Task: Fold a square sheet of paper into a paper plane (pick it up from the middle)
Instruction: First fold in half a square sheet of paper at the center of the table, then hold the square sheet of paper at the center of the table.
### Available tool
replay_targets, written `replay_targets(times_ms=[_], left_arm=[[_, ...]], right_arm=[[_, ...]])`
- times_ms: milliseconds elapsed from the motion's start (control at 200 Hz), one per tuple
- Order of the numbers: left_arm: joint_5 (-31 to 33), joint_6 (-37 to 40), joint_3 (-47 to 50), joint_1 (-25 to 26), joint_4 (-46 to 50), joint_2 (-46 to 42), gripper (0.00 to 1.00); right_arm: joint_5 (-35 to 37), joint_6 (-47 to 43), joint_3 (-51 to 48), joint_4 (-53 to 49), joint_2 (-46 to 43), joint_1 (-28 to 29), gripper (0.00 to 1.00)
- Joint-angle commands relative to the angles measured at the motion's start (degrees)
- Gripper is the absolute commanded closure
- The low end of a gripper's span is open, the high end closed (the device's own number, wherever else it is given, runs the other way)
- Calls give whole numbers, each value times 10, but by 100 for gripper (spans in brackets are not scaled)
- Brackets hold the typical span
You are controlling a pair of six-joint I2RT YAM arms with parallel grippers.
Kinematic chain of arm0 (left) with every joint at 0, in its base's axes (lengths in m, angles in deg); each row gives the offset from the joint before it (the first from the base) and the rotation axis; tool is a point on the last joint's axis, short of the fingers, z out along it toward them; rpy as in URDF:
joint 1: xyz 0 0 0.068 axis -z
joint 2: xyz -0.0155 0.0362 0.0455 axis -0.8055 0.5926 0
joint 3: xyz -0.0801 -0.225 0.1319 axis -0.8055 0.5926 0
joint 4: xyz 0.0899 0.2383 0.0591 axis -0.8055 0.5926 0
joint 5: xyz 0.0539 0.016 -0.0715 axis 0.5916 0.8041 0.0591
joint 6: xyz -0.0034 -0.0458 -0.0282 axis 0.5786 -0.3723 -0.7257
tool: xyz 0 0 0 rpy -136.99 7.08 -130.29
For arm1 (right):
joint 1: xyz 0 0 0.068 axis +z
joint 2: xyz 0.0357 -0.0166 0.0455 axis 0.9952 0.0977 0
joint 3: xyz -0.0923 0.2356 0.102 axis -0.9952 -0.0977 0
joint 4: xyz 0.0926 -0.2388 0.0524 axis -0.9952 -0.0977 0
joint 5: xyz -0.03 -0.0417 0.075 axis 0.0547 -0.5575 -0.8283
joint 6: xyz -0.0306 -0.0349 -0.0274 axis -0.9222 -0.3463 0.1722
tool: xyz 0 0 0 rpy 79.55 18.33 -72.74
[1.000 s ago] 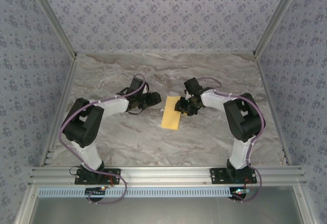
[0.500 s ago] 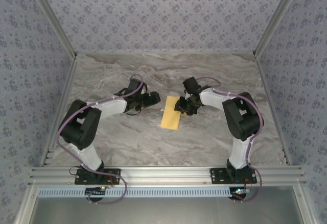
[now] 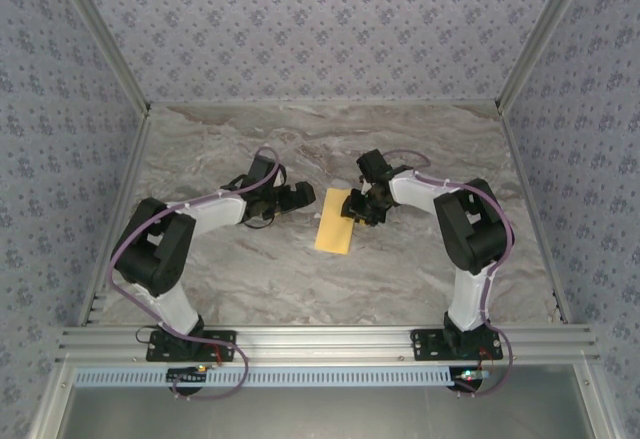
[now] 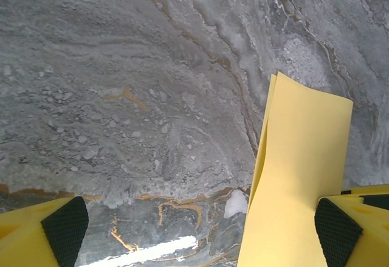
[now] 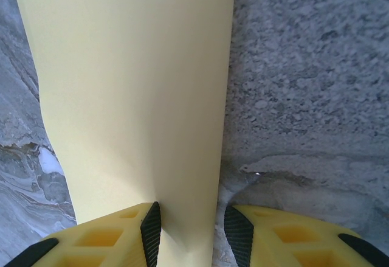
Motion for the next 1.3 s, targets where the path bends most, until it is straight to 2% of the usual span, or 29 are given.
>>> replay_targets(times_ms=[0,275,720,1069,1294], left_arm=[[-26,10,-8,-2,-16,-5,2],[-47,8,-12,-1,-23,2,6],[-91,2,-35,11,-29,30,23],[-134,4,-55,23,-39,60,49],[-136,-2,-66,26,-40,76,57]], right_arm=[[84,-41,-38,-54,76,1,59],[89,-42,-34,-55,84,0,58],[82,-6,-29,-44,102,-2,57],[84,-11,-31,-44,109,-1,57],[89,-12,-31,-47,113,-1,57]])
